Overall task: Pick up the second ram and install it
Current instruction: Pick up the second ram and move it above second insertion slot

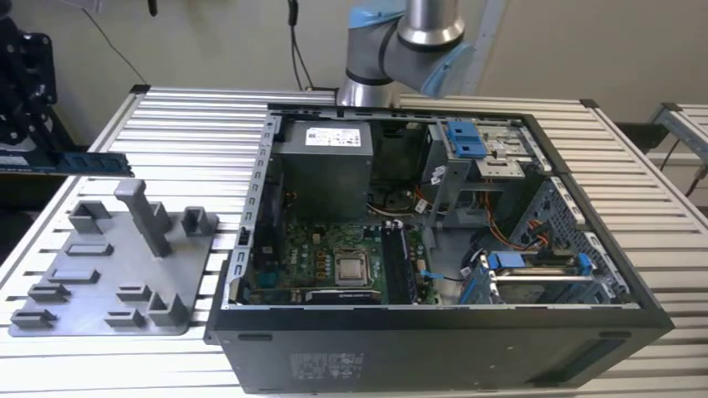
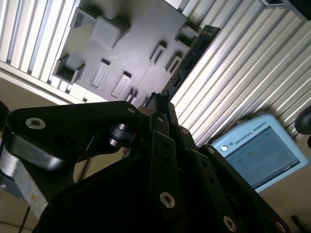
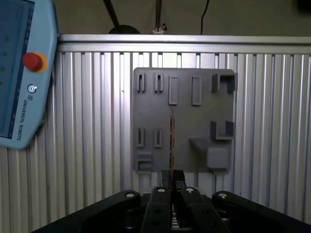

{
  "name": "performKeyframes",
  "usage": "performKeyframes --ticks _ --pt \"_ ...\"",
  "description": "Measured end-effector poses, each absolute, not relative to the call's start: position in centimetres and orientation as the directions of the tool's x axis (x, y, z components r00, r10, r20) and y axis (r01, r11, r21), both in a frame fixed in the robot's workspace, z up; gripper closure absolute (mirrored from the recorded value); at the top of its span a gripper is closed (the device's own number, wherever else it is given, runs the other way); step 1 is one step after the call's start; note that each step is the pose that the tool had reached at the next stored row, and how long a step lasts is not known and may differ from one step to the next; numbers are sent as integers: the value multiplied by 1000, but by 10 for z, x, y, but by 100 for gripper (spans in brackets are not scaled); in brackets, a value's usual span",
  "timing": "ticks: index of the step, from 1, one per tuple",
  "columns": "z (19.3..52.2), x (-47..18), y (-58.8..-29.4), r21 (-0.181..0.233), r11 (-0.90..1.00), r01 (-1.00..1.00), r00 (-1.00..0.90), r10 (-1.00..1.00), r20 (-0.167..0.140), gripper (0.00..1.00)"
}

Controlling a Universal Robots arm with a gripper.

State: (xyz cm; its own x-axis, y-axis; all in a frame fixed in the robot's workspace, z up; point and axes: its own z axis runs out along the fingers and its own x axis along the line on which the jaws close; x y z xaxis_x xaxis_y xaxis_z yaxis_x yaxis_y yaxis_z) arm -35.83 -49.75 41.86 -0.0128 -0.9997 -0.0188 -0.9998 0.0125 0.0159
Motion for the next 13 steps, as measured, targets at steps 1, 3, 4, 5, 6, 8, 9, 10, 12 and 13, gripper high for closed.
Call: performKeyframes --ticks 1,3,4,5,6,8,9,10,12,13 --pt "419 -356 -497 16 13 -1000 -13 -1000 -19 86" --pt "419 -352 -497 16 13 -1000 -13 -1000 -19 86" --pt "419 -349 -497 16 12 -1000 -13 -1000 -19 86" --pt "419 -347 -497 16 13 -1000 -13 -1000 -19 86" --pt "419 -344 -497 16 13 -1000 -13 -1000 -19 86" --pt "419 -339 -497 16 13 -1000 -13 -1000 -19 86" --pt "419 -337 -497 16 13 -1000 -13 -1000 -19 86" --pt "419 -334 -498 16 12 -1000 -13 -1000 -19 86" --pt "419 -330 -497 16 12 -1000 -13 -1000 -19 86" --pt "419 -327 -498 16 12 -1000 -13 -1000 -19 86"
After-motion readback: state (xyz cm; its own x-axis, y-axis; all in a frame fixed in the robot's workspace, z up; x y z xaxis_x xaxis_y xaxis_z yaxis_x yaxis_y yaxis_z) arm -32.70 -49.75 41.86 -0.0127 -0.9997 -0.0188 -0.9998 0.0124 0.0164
